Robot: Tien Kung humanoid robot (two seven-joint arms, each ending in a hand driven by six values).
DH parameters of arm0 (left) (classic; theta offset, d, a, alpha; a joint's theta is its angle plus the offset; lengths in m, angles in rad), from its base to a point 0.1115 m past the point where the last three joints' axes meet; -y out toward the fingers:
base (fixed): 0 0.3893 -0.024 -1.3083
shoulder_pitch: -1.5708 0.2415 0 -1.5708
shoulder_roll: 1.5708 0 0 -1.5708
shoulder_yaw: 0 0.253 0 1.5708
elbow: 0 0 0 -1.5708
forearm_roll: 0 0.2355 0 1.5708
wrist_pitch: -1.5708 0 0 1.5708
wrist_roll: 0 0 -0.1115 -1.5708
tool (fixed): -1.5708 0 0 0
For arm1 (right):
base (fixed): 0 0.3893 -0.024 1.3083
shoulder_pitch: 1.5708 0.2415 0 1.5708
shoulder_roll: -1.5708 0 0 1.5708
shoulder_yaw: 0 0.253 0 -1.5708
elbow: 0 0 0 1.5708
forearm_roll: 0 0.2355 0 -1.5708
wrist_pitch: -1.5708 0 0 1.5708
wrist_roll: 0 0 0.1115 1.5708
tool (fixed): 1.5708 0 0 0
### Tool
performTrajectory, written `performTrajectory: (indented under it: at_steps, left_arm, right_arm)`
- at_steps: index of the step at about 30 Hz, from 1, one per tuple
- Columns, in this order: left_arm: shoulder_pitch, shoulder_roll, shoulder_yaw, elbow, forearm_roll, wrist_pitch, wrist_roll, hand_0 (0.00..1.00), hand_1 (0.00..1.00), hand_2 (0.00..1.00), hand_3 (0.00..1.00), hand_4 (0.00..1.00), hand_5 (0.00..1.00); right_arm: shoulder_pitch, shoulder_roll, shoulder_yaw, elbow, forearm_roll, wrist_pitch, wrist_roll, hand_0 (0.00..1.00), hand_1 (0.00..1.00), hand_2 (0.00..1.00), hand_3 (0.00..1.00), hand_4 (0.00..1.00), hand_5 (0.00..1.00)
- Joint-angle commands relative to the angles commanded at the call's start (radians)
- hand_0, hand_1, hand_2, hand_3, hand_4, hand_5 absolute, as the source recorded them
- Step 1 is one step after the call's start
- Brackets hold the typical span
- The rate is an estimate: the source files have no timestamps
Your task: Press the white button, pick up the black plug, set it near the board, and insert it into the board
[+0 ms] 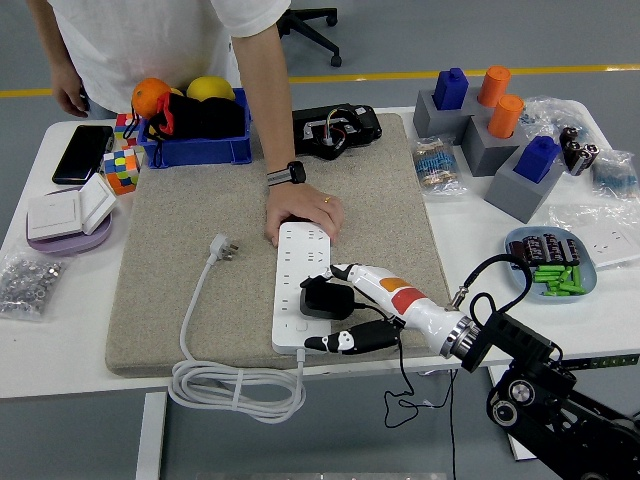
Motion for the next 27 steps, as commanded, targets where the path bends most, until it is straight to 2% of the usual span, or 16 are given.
performTrajectory:
  at_steps: [16, 27]
  left_arm:
    - [0.003, 0.003, -0.005, 0.0, 0.006, 0.0, 0.0, 0.474, 0.498, 0.498, 0.584, 0.565, 0.268]
    - [0.006, 0.001, -0.009, 0.0, 0.004, 0.001, 0.0, 0.472, 0.497, 0.497, 0.584, 0.565, 0.267]
  right_arm:
    - [0.038, 0.03, -0.053, -0.085, 0.003, 0.004, -0.002, 0.838, 0.767, 0.717, 0.677, 0.91, 0.515]
    - [0.055, 0.035, -0.082, -0.103, -0.001, 0.011, -0.007, 0.833, 0.757, 0.711, 0.671, 0.896, 0.499]
